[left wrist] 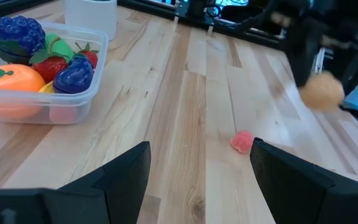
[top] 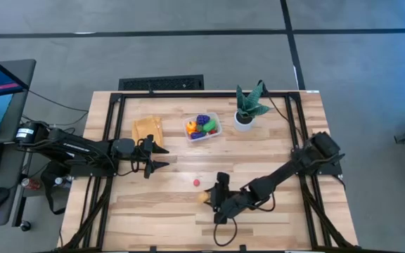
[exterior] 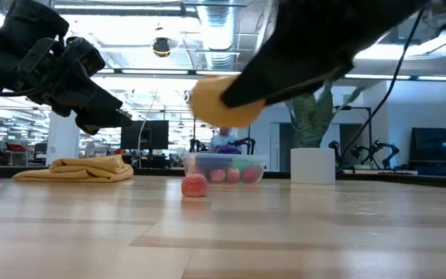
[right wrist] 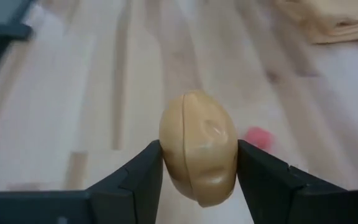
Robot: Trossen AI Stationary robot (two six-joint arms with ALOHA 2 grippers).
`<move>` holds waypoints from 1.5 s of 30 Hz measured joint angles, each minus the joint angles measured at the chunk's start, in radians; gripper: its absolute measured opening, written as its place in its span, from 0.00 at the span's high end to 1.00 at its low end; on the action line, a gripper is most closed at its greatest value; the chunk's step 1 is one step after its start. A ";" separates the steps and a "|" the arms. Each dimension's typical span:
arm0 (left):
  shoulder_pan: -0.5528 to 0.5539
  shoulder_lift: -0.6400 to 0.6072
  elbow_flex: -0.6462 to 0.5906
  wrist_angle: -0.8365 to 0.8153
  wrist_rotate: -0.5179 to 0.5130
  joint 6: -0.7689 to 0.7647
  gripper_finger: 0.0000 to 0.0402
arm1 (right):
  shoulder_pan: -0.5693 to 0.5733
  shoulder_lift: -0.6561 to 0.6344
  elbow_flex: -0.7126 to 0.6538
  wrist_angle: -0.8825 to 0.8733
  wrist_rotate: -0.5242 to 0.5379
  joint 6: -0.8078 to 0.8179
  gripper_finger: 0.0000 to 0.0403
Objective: Pick and placing Produce into tupperware
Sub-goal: Put the potato into the transparent bin
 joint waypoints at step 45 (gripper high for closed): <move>0.000 0.000 0.000 -0.002 0.001 0.033 0.34 | -0.418 -0.246 0.000 -0.379 0.228 -0.236 0.54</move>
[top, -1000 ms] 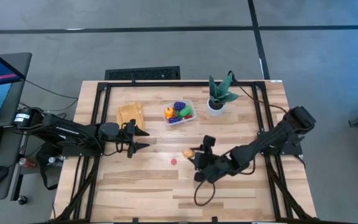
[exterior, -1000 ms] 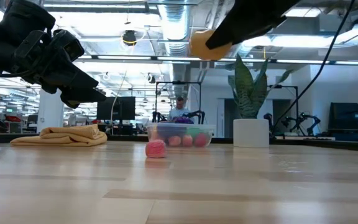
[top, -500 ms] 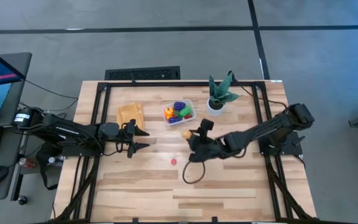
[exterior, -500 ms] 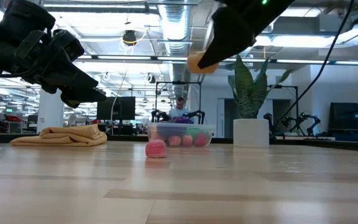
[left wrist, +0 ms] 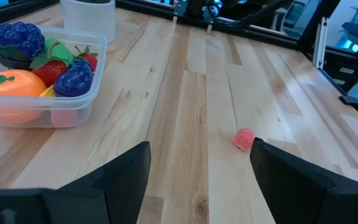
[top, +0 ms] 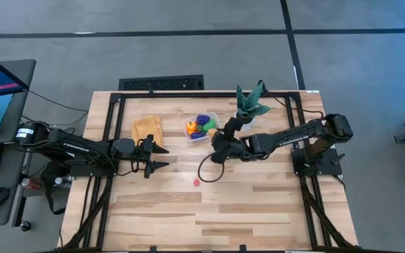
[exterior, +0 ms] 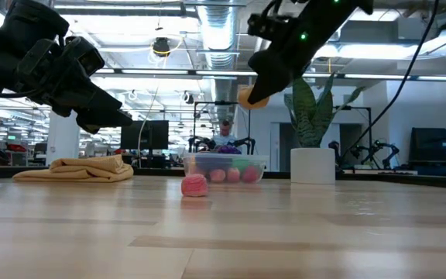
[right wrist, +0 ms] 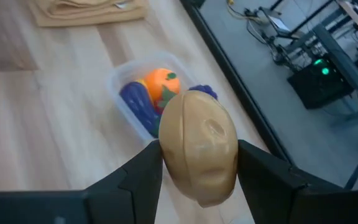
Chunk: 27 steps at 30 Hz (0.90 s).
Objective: Pick and placing Produce into tupperware
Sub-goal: Put the potato into the transparent bin
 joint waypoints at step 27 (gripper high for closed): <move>0.000 0.000 0.000 -0.002 0.000 0.000 0.34 | -0.171 0.122 -0.053 0.156 -0.151 -0.044 0.53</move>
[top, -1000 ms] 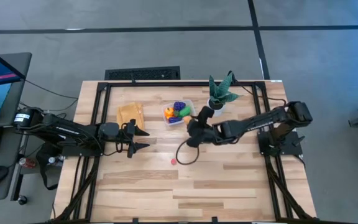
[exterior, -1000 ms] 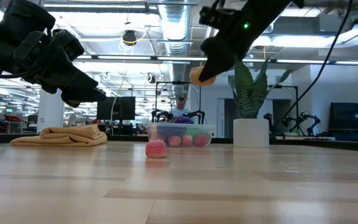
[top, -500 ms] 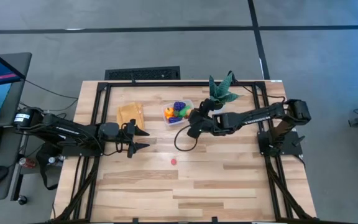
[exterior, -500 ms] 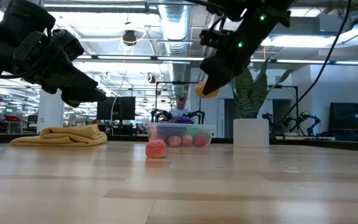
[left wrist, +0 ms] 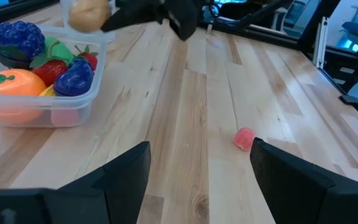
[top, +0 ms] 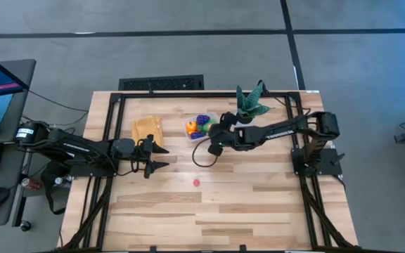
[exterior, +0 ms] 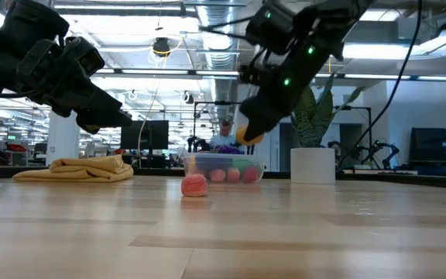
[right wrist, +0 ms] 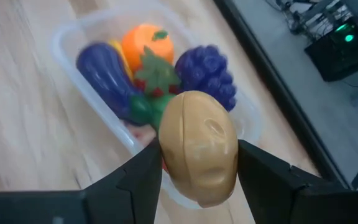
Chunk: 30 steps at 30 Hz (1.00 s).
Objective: Pick and placing Produce into tupperware
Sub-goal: Put the potato into the transparent bin
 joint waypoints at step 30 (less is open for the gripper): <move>0.000 0.000 0.000 -0.009 -0.001 0.007 0.34 | -0.096 0.064 0.000 0.070 -0.136 -0.017 0.45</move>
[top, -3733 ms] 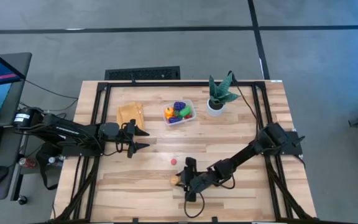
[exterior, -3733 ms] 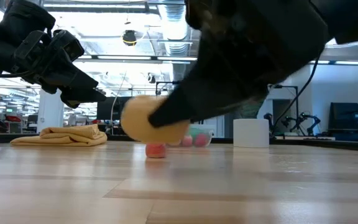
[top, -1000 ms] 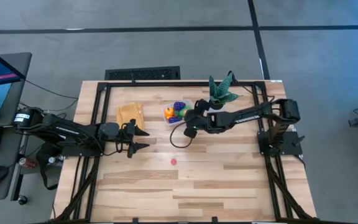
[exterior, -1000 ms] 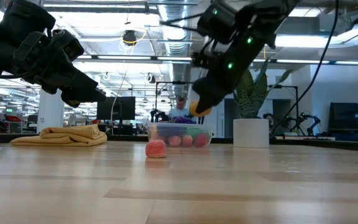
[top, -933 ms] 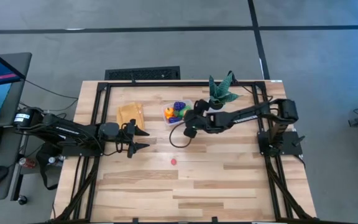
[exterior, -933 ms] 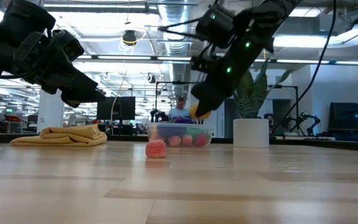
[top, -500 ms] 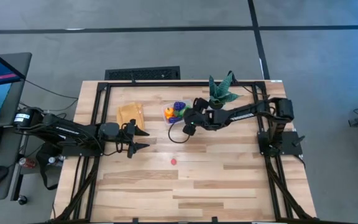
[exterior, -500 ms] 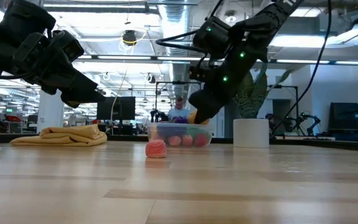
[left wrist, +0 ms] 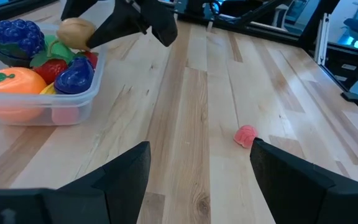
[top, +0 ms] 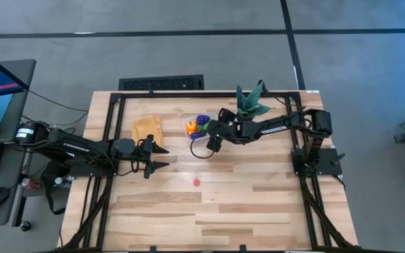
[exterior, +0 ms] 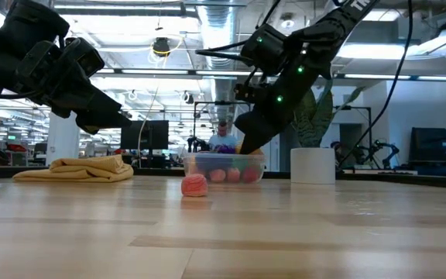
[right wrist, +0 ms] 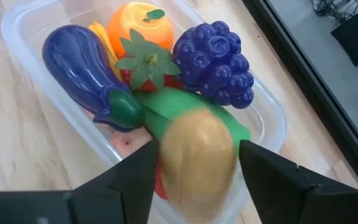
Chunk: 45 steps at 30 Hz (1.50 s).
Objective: Pick and placing Produce into tupperware
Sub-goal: Put the potato into the transparent bin, then put the peach into the transparent bin
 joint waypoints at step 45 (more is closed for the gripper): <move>-0.159 0.365 0.018 0.449 -0.027 0.083 0.34 | 0.632 -0.257 0.039 -0.417 -0.018 0.411 0.34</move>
